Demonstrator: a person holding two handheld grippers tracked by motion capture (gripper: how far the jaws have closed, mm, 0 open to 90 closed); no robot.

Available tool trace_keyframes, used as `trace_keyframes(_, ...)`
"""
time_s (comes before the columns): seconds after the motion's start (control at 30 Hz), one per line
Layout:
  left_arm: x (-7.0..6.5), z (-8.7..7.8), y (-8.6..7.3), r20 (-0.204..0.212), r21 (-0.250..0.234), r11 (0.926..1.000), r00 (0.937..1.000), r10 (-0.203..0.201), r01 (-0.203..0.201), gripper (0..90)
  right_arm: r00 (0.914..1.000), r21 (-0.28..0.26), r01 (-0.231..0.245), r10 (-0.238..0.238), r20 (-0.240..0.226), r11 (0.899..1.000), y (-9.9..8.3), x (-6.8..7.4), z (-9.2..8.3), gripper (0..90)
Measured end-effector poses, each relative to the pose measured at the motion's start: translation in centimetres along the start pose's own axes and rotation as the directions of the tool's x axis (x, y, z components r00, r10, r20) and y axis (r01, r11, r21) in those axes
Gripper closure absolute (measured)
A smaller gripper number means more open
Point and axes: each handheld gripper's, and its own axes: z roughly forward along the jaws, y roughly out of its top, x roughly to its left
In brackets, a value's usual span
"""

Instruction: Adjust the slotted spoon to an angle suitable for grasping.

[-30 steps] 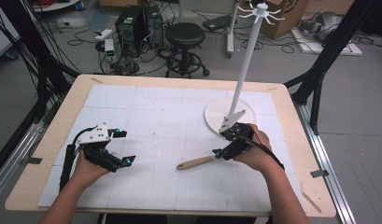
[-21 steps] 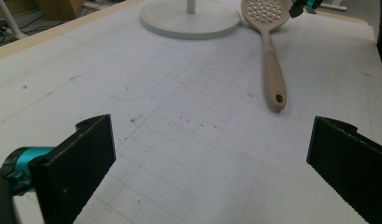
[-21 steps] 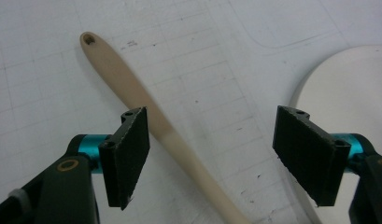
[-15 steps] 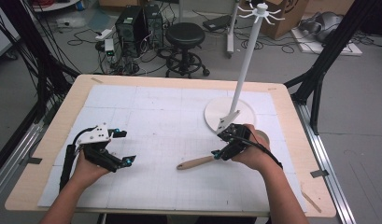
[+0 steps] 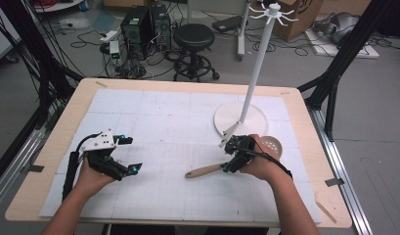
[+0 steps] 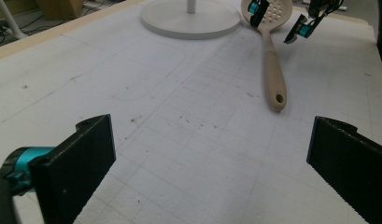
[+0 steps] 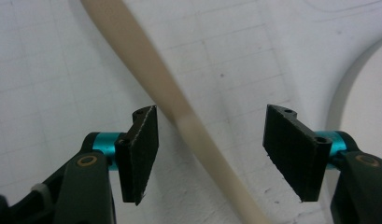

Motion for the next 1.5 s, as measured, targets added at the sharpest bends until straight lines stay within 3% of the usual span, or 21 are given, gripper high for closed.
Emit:
trace_keyframes(0.2,0.0,0.0,0.0,0.000,0.001,1.0000,1.0000,0.001,-0.001,1.7,0.9997,0.066,0.020,-0.019,-0.015,0.998,-0.1,0.2,1.3,38.2)
trace_keyframes(0.63,0.0,0.1,0.0,0.003,0.005,1.0000,1.0000,0.001,-0.001,1.7,0.9997,0.121,0.016,-0.014,-0.021,0.993,0.0,0.0,2.0,49.7)
trace_keyframes(0.9,0.0,0.2,0.0,0.005,0.007,1.0000,1.0000,0.004,-0.004,1.7,0.9988,0.125,0.020,-0.014,-0.047,0.992,0.0,-0.1,2.2,57.3)
trace_keyframes(1.3,-0.1,0.4,-0.1,0.010,0.015,0.9999,0.9999,0.004,-0.004,1.7,0.9982,0.115,0.042,-0.037,-0.048,0.992,-0.1,0.0,2.2,59.5)
trace_keyframes(1.5,-0.2,0.5,-0.1,0.013,0.021,0.9998,0.9999,0.004,-0.004,1.7,0.9950,0.174,0.069,-0.056,-0.084,0.982,0.8,-0.3,2.5,61.3)
